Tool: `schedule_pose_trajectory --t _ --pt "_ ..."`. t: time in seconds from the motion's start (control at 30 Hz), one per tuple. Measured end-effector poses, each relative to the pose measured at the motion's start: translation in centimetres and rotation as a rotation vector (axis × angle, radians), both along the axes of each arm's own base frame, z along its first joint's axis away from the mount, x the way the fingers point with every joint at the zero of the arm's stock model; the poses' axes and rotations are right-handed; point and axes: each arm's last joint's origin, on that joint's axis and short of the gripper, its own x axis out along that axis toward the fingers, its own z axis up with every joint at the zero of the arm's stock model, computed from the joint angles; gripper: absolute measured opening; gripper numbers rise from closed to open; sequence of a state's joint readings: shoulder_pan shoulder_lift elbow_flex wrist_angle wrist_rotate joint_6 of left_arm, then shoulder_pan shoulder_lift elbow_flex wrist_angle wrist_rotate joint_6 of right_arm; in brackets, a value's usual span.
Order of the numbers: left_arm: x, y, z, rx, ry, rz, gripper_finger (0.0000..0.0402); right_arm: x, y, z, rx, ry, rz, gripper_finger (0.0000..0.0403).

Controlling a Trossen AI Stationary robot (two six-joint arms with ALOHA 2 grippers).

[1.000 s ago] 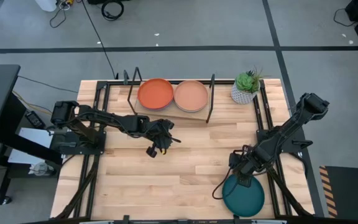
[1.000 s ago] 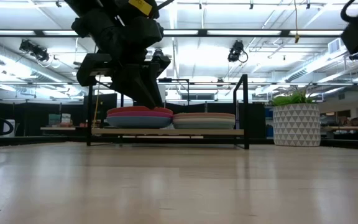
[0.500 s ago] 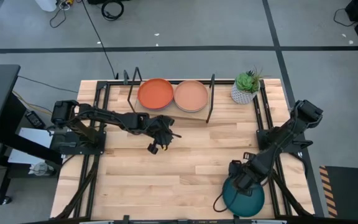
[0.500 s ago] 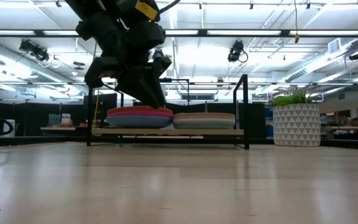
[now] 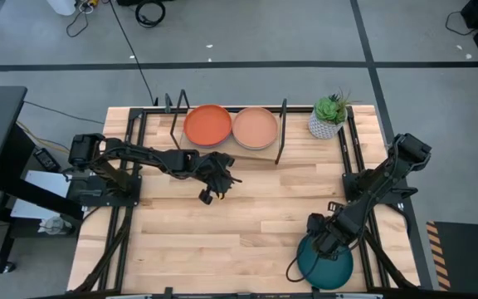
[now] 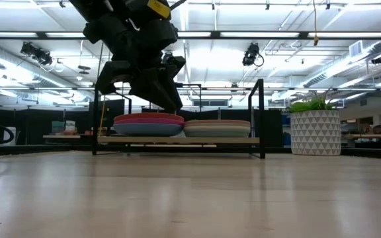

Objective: Place and stack plates onto a shelf
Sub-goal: Stack the green plate on top of the orange plate on the shelf

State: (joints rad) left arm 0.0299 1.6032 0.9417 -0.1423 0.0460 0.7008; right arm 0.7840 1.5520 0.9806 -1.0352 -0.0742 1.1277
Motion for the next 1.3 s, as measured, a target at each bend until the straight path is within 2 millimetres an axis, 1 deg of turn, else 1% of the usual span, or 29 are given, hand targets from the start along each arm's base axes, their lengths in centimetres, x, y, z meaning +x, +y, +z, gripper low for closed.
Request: schedule_pose_trajectory --t 0.13,0.3,0.4,0.5,0.63,1.07,1.2,1.3 --pt "0.0 0.0 0.0 0.000 -0.003 0.000 0.0089 0.1 0.1 0.0 -0.002 -0.029 0.000 0.0095" --pt "-0.1 0.0 -0.1 -0.006 0.016 0.006 0.0089 0.2 0.0 -0.1 -0.029 -0.062 -0.003 0.0149" --pt "-0.1 0.0 -0.1 -0.006 0.021 0.006 0.0089 0.1 -0.1 -0.4 -0.031 -0.053 -0.002 0.0177" --pt "-0.1 0.0 -0.1 -0.006 0.021 0.006 0.0089 0.0 -0.1 -0.5 -0.033 -0.049 0.001 0.0188" --pt "-0.1 0.0 -0.1 -0.007 0.021 0.006 0.0089 -0.1 -0.3 -1.0 -0.033 -0.050 0.014 0.0184" --pt "-0.1 0.0 -0.1 -0.027 0.018 0.022 0.0089 -0.6 -0.7 -2.5 -0.027 -0.037 0.057 0.0147" --pt "-0.1 -0.3 0.0 -0.111 0.008 -0.058 0.0089 -0.5 -0.8 -2.9 -0.011 -0.053 0.058 0.0125" --pt "0.0 -0.7 0.2 -0.189 -0.020 -0.181 0.0089 -0.6 -0.8 -3.2 0.002 -0.054 0.056 0.0099"
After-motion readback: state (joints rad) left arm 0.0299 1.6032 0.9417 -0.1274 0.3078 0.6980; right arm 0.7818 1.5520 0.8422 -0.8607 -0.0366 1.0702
